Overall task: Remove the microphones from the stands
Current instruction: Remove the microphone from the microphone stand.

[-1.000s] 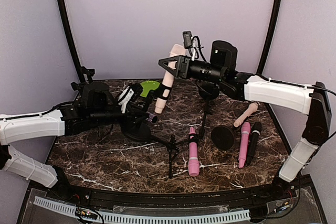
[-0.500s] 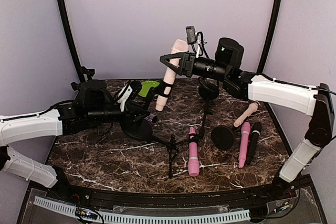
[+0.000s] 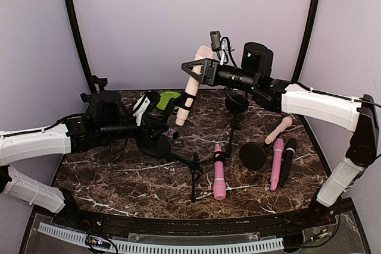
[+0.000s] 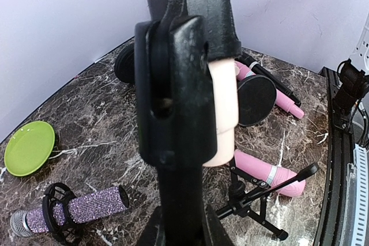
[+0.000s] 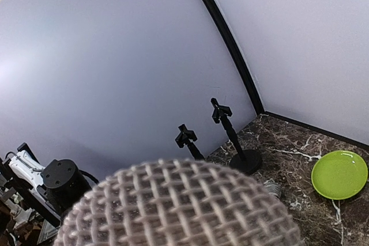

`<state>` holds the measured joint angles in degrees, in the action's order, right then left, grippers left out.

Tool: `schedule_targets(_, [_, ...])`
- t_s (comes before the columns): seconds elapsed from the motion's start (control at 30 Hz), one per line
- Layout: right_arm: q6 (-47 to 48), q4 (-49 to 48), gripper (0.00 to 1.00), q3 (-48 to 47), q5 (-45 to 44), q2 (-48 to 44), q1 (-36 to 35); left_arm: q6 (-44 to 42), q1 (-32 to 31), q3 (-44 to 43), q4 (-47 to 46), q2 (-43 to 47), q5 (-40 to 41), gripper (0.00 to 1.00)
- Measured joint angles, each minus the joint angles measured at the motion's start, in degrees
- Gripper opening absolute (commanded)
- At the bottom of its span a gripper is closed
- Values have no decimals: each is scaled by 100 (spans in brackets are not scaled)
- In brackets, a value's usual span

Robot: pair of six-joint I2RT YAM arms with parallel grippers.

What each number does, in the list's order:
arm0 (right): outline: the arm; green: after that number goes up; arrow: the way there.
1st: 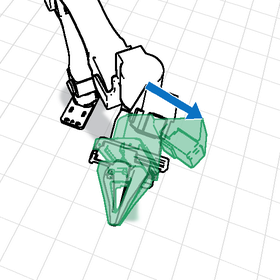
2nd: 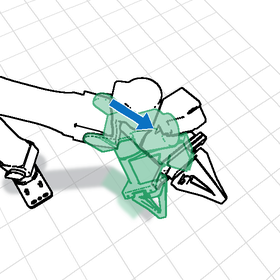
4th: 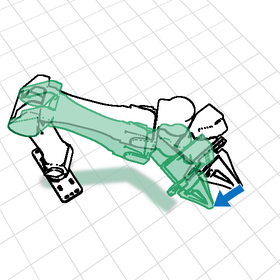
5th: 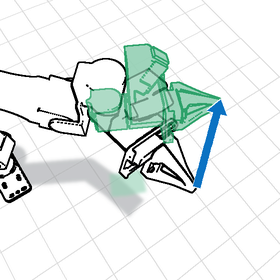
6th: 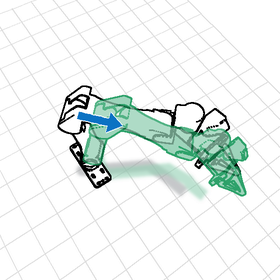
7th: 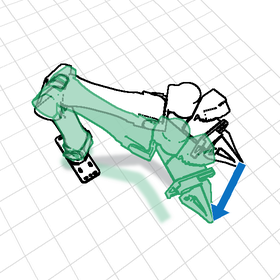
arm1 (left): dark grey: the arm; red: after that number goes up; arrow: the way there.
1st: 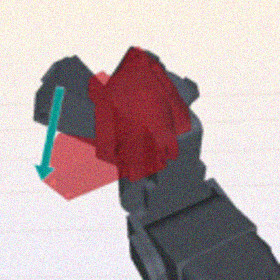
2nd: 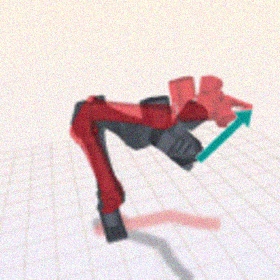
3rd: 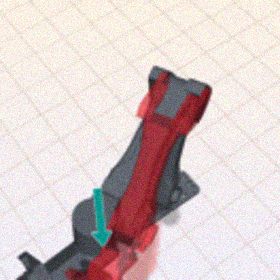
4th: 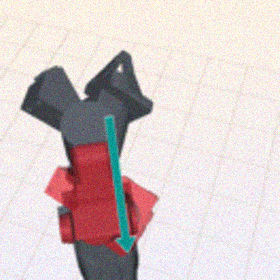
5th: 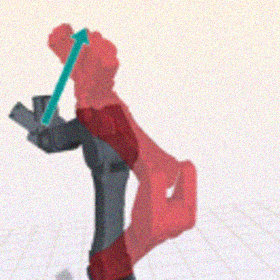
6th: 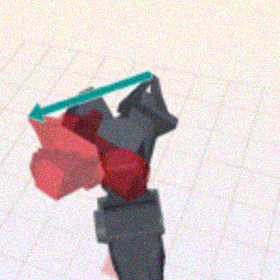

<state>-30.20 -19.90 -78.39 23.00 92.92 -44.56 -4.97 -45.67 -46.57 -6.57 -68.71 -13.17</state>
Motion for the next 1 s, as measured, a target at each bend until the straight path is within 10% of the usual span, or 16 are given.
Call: schedule_targets(1.0, [-398,498,0,-107,-879,-35,-35,-7,0,-22,-61,-20,184,0])
